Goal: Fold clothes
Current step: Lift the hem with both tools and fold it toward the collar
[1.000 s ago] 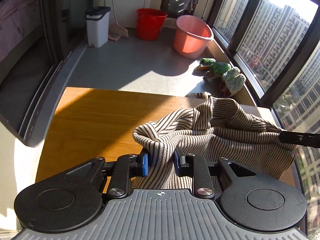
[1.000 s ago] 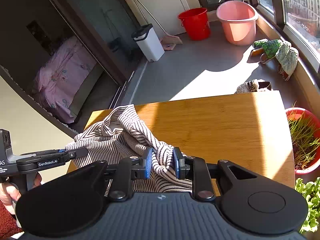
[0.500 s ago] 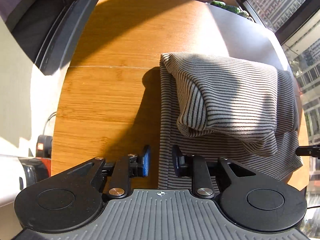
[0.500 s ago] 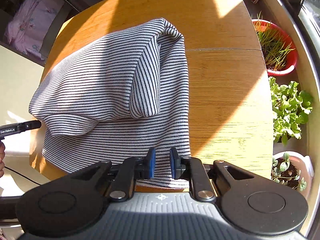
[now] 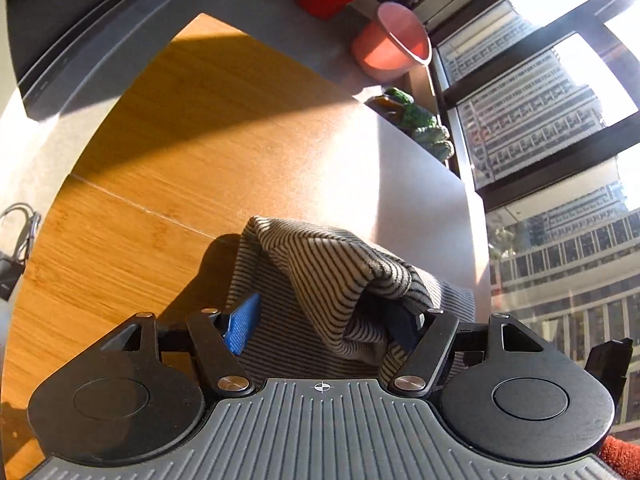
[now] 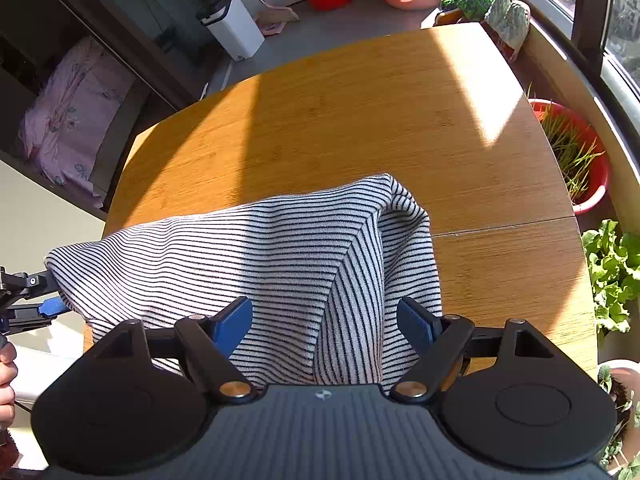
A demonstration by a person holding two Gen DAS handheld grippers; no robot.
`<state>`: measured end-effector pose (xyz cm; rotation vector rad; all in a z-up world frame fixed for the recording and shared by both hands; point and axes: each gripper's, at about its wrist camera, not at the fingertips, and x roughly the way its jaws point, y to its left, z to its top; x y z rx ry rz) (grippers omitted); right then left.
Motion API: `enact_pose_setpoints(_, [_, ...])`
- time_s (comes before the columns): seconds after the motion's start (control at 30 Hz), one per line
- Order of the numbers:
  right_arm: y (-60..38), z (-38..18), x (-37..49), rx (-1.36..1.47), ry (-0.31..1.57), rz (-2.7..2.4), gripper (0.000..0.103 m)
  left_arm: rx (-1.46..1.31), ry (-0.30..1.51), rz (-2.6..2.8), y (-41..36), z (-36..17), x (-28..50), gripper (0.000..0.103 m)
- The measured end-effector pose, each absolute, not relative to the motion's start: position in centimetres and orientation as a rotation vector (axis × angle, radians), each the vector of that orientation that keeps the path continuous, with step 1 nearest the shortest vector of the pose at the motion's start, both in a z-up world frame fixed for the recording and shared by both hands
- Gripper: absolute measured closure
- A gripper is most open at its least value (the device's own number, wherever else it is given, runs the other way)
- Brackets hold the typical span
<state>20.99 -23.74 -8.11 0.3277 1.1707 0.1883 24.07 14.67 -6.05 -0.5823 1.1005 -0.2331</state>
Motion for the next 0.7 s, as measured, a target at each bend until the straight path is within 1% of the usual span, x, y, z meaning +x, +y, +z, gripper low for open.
enact_pose_setpoints(0.07, [-23.3, -8.5, 21.1, 0.297, 1.179, 0.165, 0.022, -0.623, 1.073, -0.235, 16.4, -5.4, 23.3, 0.022])
enact_pose_setpoints(0.13, [-23.5, -8.9, 20.5, 0.316, 1.184, 0.126, 0.022, -0.697, 1.047, -0.241, 18.0, -5.0, 23.1, 0.016])
enact_pose_setpoints(0.2, [-23.6, -8.6, 19.6, 0.331, 1.156, 0.094, 0.022, -0.756, 1.036, -0.252, 18.9, -4.7, 23.8, 0.014])
enact_pose_setpoints(0.3, [-23.5, -8.2, 18.2, 0.367, 1.102, 0.042, 0.022, -0.667, 1.111, -0.305, 17.0, -5.7, 26.6, 0.014])
enact_pose_setpoints(0.37, [-23.6, -8.5, 17.9, 0.425, 1.08, -0.001, 0.022, -0.576, 1.212, -0.319, 14.6, -7.5, 28.4, 0.02])
enact_pose_setpoints(0.4, [-23.5, -8.8, 18.0, 0.447, 1.069, -0.012, 0.022, -0.551, 1.256, -0.321, 13.7, -8.6, 28.9, 0.028])
enact_pose_setpoints(0.43, [-23.5, -9.1, 18.1, 0.47, 1.058, -0.023, 0.022, -0.529, 1.296, -0.322, 12.7, -9.6, 29.3, 0.034])
enact_pose_setpoints(0.5, [-22.8, -9.6, 18.4, 0.447, 1.064, -0.019, 0.022, -0.522, 1.325, -0.324, 11.7, -10.9, 29.6, 0.037])
enact_pose_setpoints(0.53, [-22.4, -9.9, 18.6, 0.434, 1.068, -0.016, 0.022, -0.517, 1.33, -0.326, 11.3, -11.2, 29.5, 0.04])
enact_pose_setpoints(0.6, [-21.7, -10.5, 19.0, 0.41, 1.074, -0.012, 0.022, -0.482, 1.328, -0.321, 10.4, -11.3, 29.1, 0.042])
enact_pose_setpoints(0.63, [-21.4, -10.7, 19.2, 0.397, 1.077, -0.009, 0.022, -0.461, 1.323, -0.321, 10.0, -11.3, 28.9, 0.044])
enact_pose_setpoints(0.67, [-21.0, -11.0, 19.4, 0.385, 1.08, -0.007, 0.027, -0.445, 1.315, -0.323, 9.7, -11.3, 28.6, 0.046])
enact_pose_setpoints(0.7, [-20.7, -11.3, 19.6, 0.372, 1.084, -0.004, 0.037, -0.434, 1.302, -0.324, 9.5, -11.2, 28.2, 0.052])
